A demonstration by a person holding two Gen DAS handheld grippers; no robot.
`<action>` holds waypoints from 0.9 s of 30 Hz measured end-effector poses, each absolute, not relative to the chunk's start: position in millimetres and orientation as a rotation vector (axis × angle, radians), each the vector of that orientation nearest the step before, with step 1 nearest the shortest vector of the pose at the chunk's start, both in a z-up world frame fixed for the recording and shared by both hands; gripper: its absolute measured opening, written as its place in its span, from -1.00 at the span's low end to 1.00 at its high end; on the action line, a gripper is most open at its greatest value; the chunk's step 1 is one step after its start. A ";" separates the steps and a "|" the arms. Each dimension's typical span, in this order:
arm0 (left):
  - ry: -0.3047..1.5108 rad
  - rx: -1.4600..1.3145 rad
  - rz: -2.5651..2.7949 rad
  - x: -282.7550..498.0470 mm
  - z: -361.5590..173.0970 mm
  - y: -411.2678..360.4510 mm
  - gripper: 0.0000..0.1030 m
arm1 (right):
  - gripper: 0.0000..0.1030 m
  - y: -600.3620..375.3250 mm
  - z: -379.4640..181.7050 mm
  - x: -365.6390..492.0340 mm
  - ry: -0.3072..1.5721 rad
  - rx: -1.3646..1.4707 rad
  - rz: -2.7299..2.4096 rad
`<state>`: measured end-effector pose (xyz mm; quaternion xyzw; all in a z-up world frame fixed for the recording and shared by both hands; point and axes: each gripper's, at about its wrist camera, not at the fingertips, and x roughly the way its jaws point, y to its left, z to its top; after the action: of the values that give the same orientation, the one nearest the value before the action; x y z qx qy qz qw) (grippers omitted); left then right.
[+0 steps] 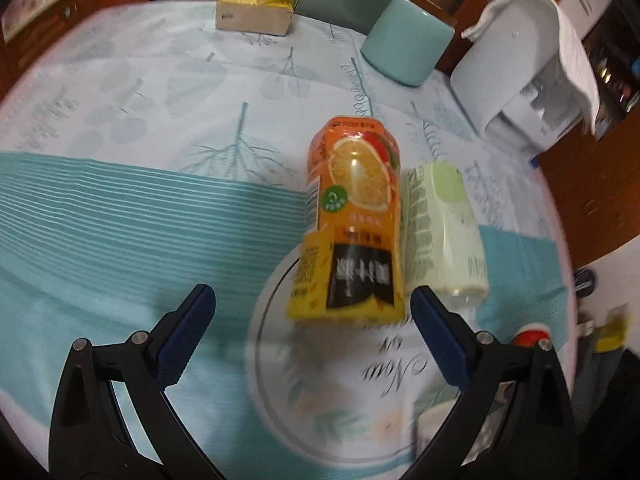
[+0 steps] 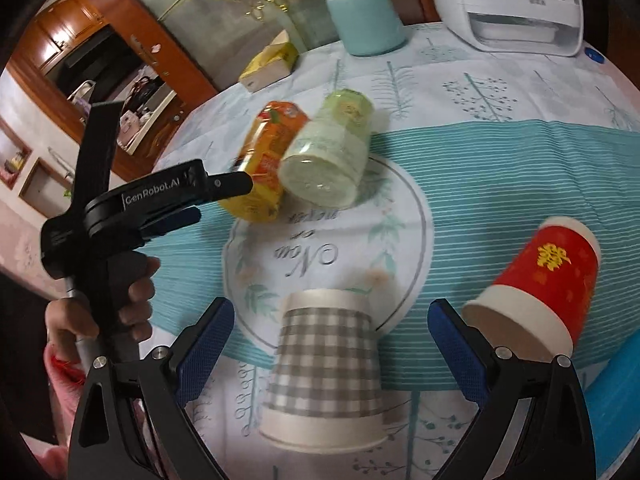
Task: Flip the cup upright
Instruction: 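Move the left tool toward the lying orange juice bottle and grasp it, then lift the orange juice bottle with the left tool toward the right tool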
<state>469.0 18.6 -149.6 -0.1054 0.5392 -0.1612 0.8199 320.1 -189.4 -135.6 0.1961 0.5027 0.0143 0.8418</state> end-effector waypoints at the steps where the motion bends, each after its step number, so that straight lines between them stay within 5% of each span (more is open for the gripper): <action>1: 1.152 -0.257 -0.353 472.7 -154.4 19.6 0.89 | 0.92 -191.0 -137.6 319.4 1.062 0.416 0.021; 8: 1.114 -0.351 -0.412 484.5 -169.3 23.8 0.87 | 0.92 -194.4 -148.6 317.6 1.068 0.429 0.016; 11: 1.101 -0.342 -0.425 486.4 -170.8 22.1 0.56 | 0.92 -194.8 -155.5 319.3 1.082 0.433 0.025; 12: 1.114 -0.353 -0.454 482.8 -169.9 23.9 0.24 | 0.92 -194.1 -157.2 318.6 1.088 0.435 0.028; 13: 1.122 -0.356 -0.463 482.6 -170.4 23.3 0.17 | 0.92 -192.9 -158.6 318.2 1.093 0.436 0.028; 27: 0.975 -0.241 -0.381 423.3 -144.0 62.8 0.04 | 0.92 -184.6 -145.7 302.0 1.069 0.436 0.023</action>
<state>423.3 62.8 -144.0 -0.1148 0.4645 -0.1816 0.8591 302.0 -184.6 -145.7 0.2063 0.5051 0.0107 0.8380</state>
